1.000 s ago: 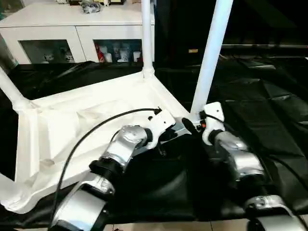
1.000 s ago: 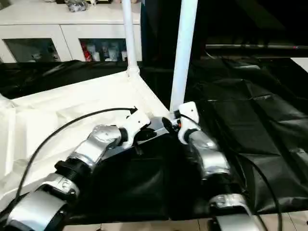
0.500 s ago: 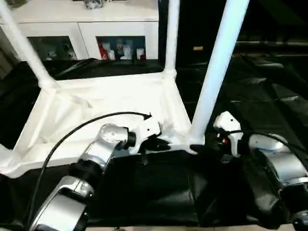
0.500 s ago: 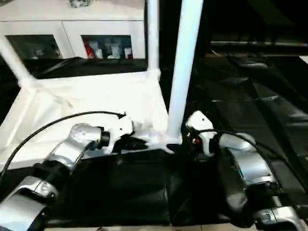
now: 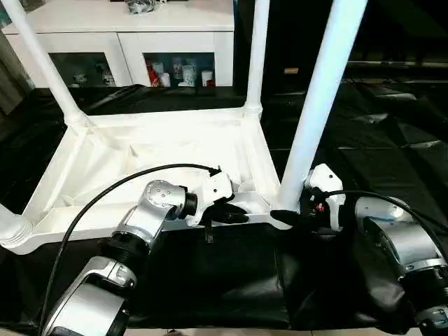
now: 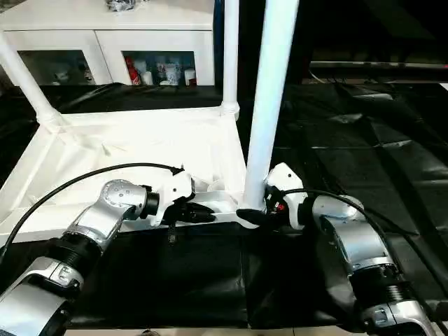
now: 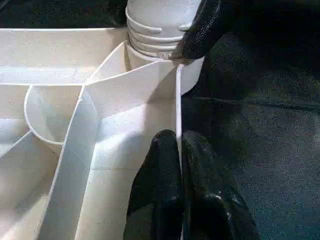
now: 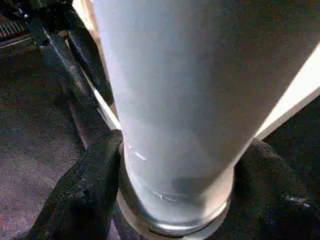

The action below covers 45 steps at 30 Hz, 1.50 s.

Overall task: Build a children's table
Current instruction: Rotate leg to tighten

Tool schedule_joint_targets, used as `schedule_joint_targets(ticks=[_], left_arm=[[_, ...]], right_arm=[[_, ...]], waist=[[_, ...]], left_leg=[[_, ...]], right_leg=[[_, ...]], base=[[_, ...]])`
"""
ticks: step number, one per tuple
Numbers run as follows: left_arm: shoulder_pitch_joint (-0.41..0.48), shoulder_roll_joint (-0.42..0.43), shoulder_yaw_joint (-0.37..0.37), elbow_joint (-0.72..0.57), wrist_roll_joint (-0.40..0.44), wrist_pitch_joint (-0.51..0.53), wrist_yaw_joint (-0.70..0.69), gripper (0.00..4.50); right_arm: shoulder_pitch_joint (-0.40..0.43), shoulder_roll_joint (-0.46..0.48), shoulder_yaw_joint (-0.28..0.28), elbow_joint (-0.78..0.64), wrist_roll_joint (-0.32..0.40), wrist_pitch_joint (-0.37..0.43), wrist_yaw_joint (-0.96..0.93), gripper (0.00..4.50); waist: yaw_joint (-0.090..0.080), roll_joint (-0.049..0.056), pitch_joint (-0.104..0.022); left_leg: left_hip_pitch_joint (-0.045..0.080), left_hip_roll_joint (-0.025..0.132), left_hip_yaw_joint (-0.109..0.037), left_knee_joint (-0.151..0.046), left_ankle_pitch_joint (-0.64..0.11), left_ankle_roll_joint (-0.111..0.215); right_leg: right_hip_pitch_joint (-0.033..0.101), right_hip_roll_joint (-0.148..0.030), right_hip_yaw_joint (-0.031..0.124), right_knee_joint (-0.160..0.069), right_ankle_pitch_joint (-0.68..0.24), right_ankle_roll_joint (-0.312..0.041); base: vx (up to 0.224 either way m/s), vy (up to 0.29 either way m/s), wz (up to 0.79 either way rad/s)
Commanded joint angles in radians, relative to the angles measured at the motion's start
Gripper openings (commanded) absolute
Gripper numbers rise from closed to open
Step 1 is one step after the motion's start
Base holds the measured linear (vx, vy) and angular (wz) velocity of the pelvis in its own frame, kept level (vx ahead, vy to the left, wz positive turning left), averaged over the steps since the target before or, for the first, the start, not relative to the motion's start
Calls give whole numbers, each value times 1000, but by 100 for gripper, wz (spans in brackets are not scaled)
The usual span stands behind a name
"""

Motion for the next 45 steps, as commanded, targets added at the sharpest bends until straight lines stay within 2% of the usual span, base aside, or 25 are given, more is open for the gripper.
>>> schedule_joint_targets(ticks=[1,8,9,10,11,12,13,14,15,16,17,19,20,23,24,25,27,28,31,33,35,36,37,40,45], left_arm=[[20,-14,7,-21,-57,-12,-42,0],[24,-10,6,-20,-49,-6,-32,0],[15,-17,5,1,-23,-12,24,0],[15,-17,5,1,-23,-12,24,0],[0,-33,8,30,4,3,102,0],[-16,-64,16,61,25,24,196,0],[-30,-97,20,83,40,52,269,0],[-38,-126,21,97,50,71,326,0],[-42,-145,22,103,54,84,358,0],[-44,-155,22,106,56,89,373,0],[-45,-163,21,109,58,94,383,0],[-49,-189,18,116,62,107,410,0],[-57,-238,2,132,73,115,447,0],[-61,-252,-18,142,85,92,447,0],[-65,-248,-21,148,92,74,448,0],[-65,-248,-22,148,93,72,448,0],[-69,-221,-19,151,96,37,419,0],[-68,-209,-17,148,95,23,401,0],[-60,-170,-5,123,75,9,344,0],[-49,-133,3,102,58,4,291,0],[-43,-99,12,91,43,-3,240,0],[-40,-80,16,88,38,-10,214,0],[-38,-60,20,85,30,-25,183,0],[-30,-34,29,69,3,-34,120,0],[-8,-4,42,5,-66,-4,-9,0]], right_arm=[[-15,-1,7,3,1,5,3,283],[-7,19,-7,21,-7,5,-33,276],[-15,46,-25,58,-23,2,-110,276],[-15,46,-25,58,-23,2,-110,275],[-21,85,-46,97,-34,10,-199,275],[-31,141,-73,142,-38,28,-312,275],[-42,193,-95,180,-43,42,-412,275],[-53,236,-111,207,-45,50,-492,275],[-62,261,-119,223,-49,52,-542,274],[-66,273,-123,230,-50,54,-565,274],[-71,283,-124,236,-53,54,-584,274],[-86,312,-125,255,-61,55,-634,274],[-118,364,-113,284,-74,47,-691,274],[-131,378,-82,290,-93,16,-675,274],[-134,382,-89,291,-86,5,-662,274],[-135,383,-90,291,-85,3,-661,330],[-136,372,-126,272,-49,-26,-614,344],[-136,364,-140,261,-35,-29,-594,347],[-126,310,-138,214,-14,-11,-515,379],[-102,245,-116,149,3,15,-397,388],[-70,172,-91,83,20,24,-278,388],[-52,130,-79,47,28,27,-214,388],[-35,87,-69,17,35,32,-151,388],[-14,32,-57,-18,43,42,-67,388],[10,-43,-13,-68,42,65,35,388]], waist=[[-1,-26,-55],[-1,-24,-55],[-2,-24,-54],[-6,-24,-52],[-7,-25,-52],[-15,-21,-49],[-25,-21,-45],[-27,-20,-47],[-34,-24,-45],[-35,-22,-45],[-36,-23,-44],[-36,-22,-48],[-36,-21,-47],[-34,-22,-49],[-34,-22,-49],[-34,-22,-48],[-33,-27,-49],[-32,-26,-50],[-28,-26,-53],[-23,-28,-56],[-17,-28,-56],[-10,-27,-56],[-8,-27,-57],[-5,-27,-59],[-2,-28,-58]], left_leg=[[9,38,-15,-65,-210,75],[9,38,-14,-64,-205,76],[9,37,-14,-64,-208,76],[9,36,-15,-66,-227,64],[8,35,-17,-68,-232,60],[11,35,-17,-70,-258,45],[14,31,-19,-73,-286,17],[18,31,-23,-75,-306,6],[16,31,-26,-78,-323,-4],[22,31,-26,-78,-343,-4],[22,30,-26,-78,-354,-1],[18,30,-26,-79,-338,5],[20,30,-25,-79,-334,9],[18,30,-25,-79,-335,14],[18,30,-25,-79,-335,14],[16,30,-25,-80,-334,20],[15,31,-24,-80,-332,28],[15,30,-24,-80,-332,31],[12,32,-21,-77,-290,49],[9,32,-19,-74,-258,64],[11,32,-17,-72,-240,79],[11,37,-16,-70,-218,95],[5,37,-18,-70,-195,101],[5,39,-16,-66,-164,110],[7,41,-13,-64,-165,114]], right_leg=[[45,-47,30,-73,-237,-240],[44,-47,30,-72,-236,-240],[43,-47,30,-73,-242,-240],[41,-47,30,-77,-276,-233],[43,-47,29,-78,-291,-228],[34,-46,30,-81,-327,-221],[32,-45,27,-87,-390,-205],[32,-46,25,-89,-422,-197],[33,-46,24,-95,-457,-177],[28,-46,25,-101,-479,-164],[26,-46,26,-103,-485,-162],[31,-46,27,-103,-459,-158],[28,-45,28,-103,-442,-161],[30,-47,28,-104,-429,-159],[30,-47,28,-104,-429,-159],[31,-46,28,-104,-416,-161],[32,-47,28,-102,-400,-166],[33,-47,28,-101,-400,-167],[36,-48,30,-96,-343,-185],[44,-48,29,-90,-299,-197],[44,-47,29,-89,-269,-201],[45,-49,30,-85,-238,-213],[52,-48,27,-78,-211,-217],[51,-47,25,-70,-155,-247],[50,-48,25,-66,-151,-269]], base=[[0,0,0],[0,0,0],[0,0,0],[0,0,0],[0,0,0],[0,0,0],[0,0,0],[0,0,0],[0,0,0],[0,0,0],[0,0,0],[0,0,0],[0,0,0],[0,0,0],[0,0,0],[0,0,0],[0,0,0],[0,0,0],[0,0,0],[0,0,0],[0,0,0],[0,0,0],[0,0,0],[0,0,0],[0,0,0]])
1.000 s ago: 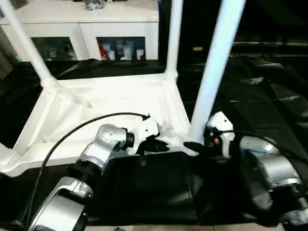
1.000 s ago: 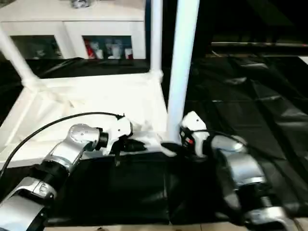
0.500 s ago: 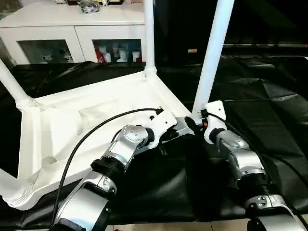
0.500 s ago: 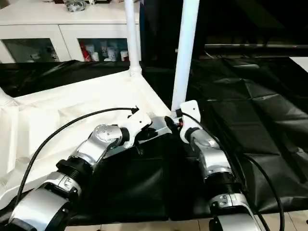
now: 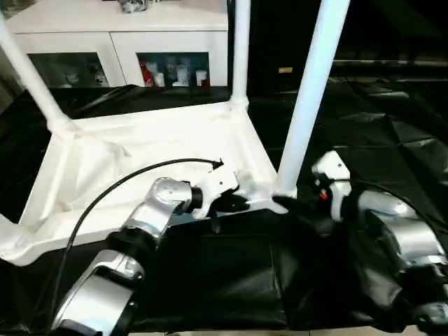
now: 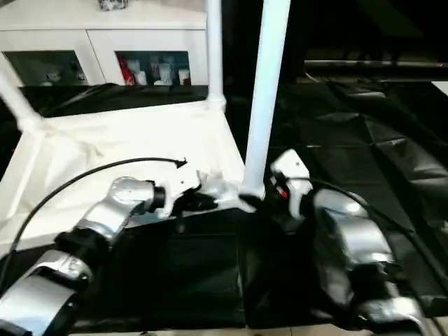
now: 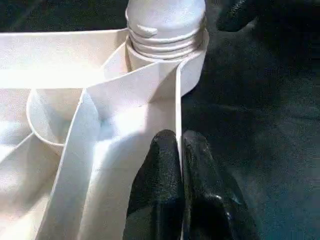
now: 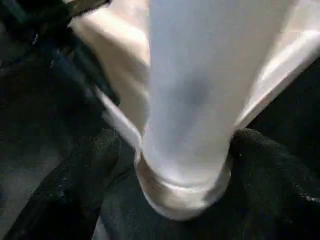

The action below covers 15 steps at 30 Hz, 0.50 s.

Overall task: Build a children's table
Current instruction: Rotate leg to tighten

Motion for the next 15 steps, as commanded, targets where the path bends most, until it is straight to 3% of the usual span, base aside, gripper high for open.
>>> schedule_joint_targets(ticks=[1,5,15], left_arm=[[18,-4,23,-41,-78,3,-69,0],[24,-7,18,-49,-90,7,-94,0],[33,-6,18,-66,-84,22,-100,0]], right_arm=[[7,-10,25,-22,-9,16,26,388],[-9,9,39,4,-30,12,17,388],[-40,40,55,50,-39,-6,3,301]], waist=[[8,-21,-56],[12,-21,-55],[15,-22,-57]], left_leg=[[9,41,-12,-58,-168,109],[11,41,-12,-59,-181,91],[10,39,-12,-57,-157,93]], right_leg=[[47,-48,28,-56,-159,-272],[45,-49,29,-60,-194,-262],[48,-49,28,-55,-158,-266]], base=[[0,0,0],[0,0,0],[0,0,0]])
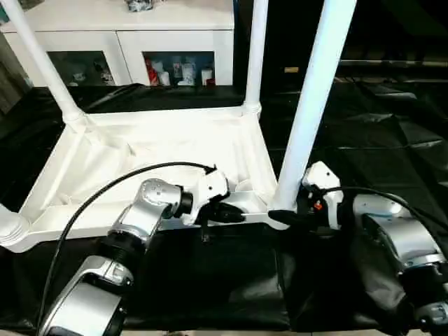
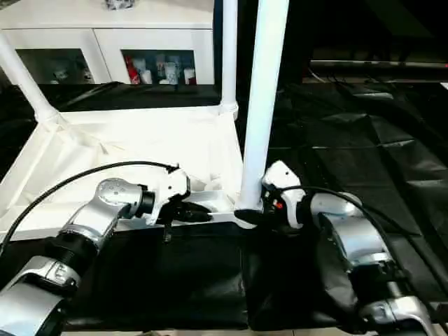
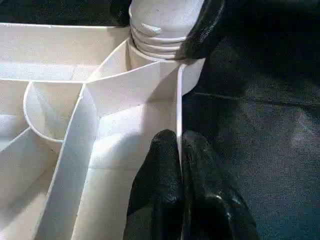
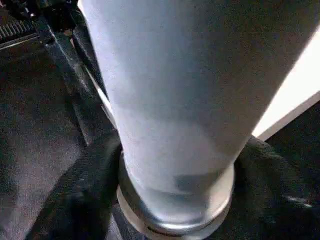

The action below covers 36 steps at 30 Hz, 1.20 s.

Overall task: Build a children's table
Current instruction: Rotate leg to tighten

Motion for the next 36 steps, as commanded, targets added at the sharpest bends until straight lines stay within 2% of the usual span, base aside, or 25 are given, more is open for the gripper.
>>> schedule_joint_targets(ticks=[1,11,12,14,17,18,19,20,21,22,23,25,26,27,29,30,35,36], left_arm=[[16,-15,19,-31,-67,-3,-25,0],[36,-2,14,-46,-59,10,-29,0],[37,-6,14,-42,-53,11,-13,0],[36,-14,16,-33,-46,11,13,0],[16,-47,10,22,10,22,147,0],[-1,-91,24,57,22,39,246,0],[-6,-104,27,63,22,47,266,0],[-19,-140,31,78,27,68,322,0],[-19,-140,31,78,27,68,322,0],[-33,-176,32,95,36,83,387,0],[-49,-219,31,113,44,102,447,0],[-61,-247,30,127,50,106,490,0],[-63,-251,29,130,52,105,501,0],[-67,-268,21,134,53,107,499,0],[-72,-284,9,144,62,97,491,0],[-74,-284,4,149,68,87,486,0],[-77,-238,11,159,73,52,458,0],[-72,-210,13,153,66,26,419,0]], right_arm=[[-16,2,10,11,-8,-11,-1,288],[-4,11,11,28,-13,-22,1,272],[4,25,1,32,-10,-18,-22,272],[11,44,-11,41,-10,-13,-60,272],[11,127,-60,91,-20,-2,-232,272],[6,190,-87,130,-36,6,-369,272],[3,206,-93,140,-43,8,-405,272],[-9,248,-109,173,-63,17,-514,272],[-9,248,-109,173,-63,17,-514,272],[-28,287,-131,208,-68,30,-606,272],[-52,328,-151,245,-75,37,-699,272],[-67,349,-154,263,-80,35,-735,272],[-69,352,-154,264,-82,34,-736,272],[-77,360,-142,268,-85,19,-724,272],[-90,373,-132,273,-90,-9,-705,272],[-94,376,-133,268,-85,-29,-682,328],[-119,332,-158,248,-57,-74,-616,370],[-119,285,-149,219,-42,-62,-533,379]], waist=[[5,-26,-59],[3,-25,-60],[3,-23,-60],[1,-25,-59],[-11,-23,-52],[-13,-23,-51],[-24,-24,-46],[-27,-28,-48],[-30,-28,-47],[-33,-25,-45],[-34,-24,-44],[-36,-26,-43],[-35,-21,-44],[-34,-22,-44],[-30,-22,-48],[-30,-22,-49],[-27,-23,-52],[-27,-25,-53]], left_leg=[[10,39,-14,-58,-157,95],[10,38,-13,-56,-145,101],[11,39,-13,-55,-146,101],[9,38,-13,-56,-150,97],[11,35,-14,-61,-205,69],[11,34,-16,-62,-224,56],[18,32,-20,-68,-285,15],[18,30,-23,-68,-295,7],[19,30,-23,-69,-304,3],[24,29,-24,-69,-338,1],[26,29,-24,-70,-344,-1],[28,24,-28,-70,-366,-6],[27,26,-29,-72,-365,-2],[28,27,-28,-72,-365,2],[21,28,-28,-76,-333,18],[17,29,-27,-77,-325,25],[17,29,-24,-74,-306,43],[13,29,-23,-72,-293,52]], right_leg=[[48,-49,28,-55,-163,-264],[50,-47,27,-52,-145,-268],[49,-47,28,-52,-147,-268],[49,-47,28,-52,-152,-267],[40,-47,30,-65,-245,-248],[40,-48,30,-67,-279,-239],[33,-46,28,-78,-389,-206],[37,-47,27,-80,-416,-192],[33,-46,29,-82,-433,-185],[29,-47,29,-90,-480,-167],[25,-46,30,-92,-490,-163],[23,-47,25,-101,-551,-136],[24,-48,25,-104,-549,-126],[23,-47,25,-107,-541,-124],[31,-47,26,-101,-465,-137],[33,-47,26,-98,-440,-142],[36,-49,28,-93,-387,-169],[39,-49,28,-91,-373,-172]], base=[[0,0,0],[0,0,0],[0,0,0],[0,0,0],[0,0,0],[0,0,0],[0,0,0],[0,0,0],[0,0,0],[0,0,0],[0,0,0],[0,0,0],[0,0,0],[0,0,0],[0,0,0],[0,0,0],[0,0,0],[0,0,0]])
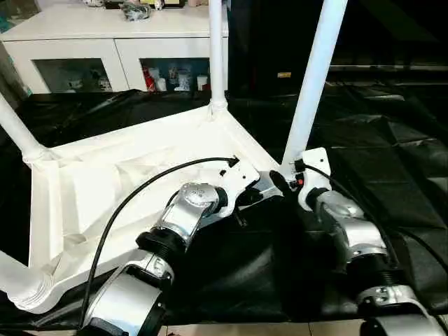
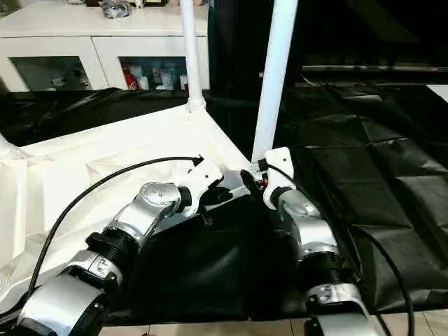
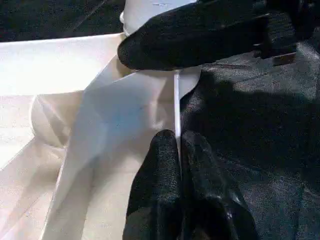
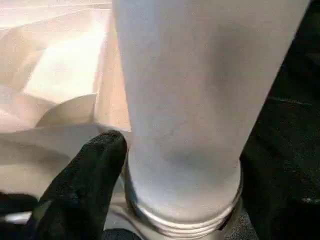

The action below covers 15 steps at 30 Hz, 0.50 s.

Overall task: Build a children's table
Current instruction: Rotate leg to tighten

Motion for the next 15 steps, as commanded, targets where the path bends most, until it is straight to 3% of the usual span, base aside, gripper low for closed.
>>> schedule_joint_targets(ticks=[1,2,8,11,15], left_arm=[[12,15,-15,13,-36,-80,-82,0],[15,24,-14,8,-39,-84,-98,0],[59,122,-24,-53,-80,-145,-324,0],[78,146,-21,-93,-121,-130,-419,0],[92,168,-19,-128,-154,-109,-497,0]], right_arm=[[-22,-40,41,-49,39,9,144,393],[-18,-59,48,-62,40,16,177,404],[69,-273,124,-210,53,19,513,414],[98,-327,139,-255,70,40,597,414],[122,-370,164,-282,68,49,657,414]], waist=[[1,-27,-48],[3,-31,-51],[21,-28,-50],[31,-24,-54],[29,-23,-55]], left_leg=[[7,33,-22,-76,-288,57],[5,34,-20,-72,-271,68],[7,43,-14,-69,-215,101],[5,45,-14,-66,-185,105],[3,47,-13,-64,-170,111]], right_leg=[[32,-47,23,-84,-372,-176],[35,-48,24,-82,-354,-178],[36,-48,24,-74,-290,-204],[38,-48,22,-63,-240,-228],[38,-46,21,-55,-183,-262]], base=[[0,0,0],[0,0,0],[0,0,0],[0,0,0],[0,0,0]])
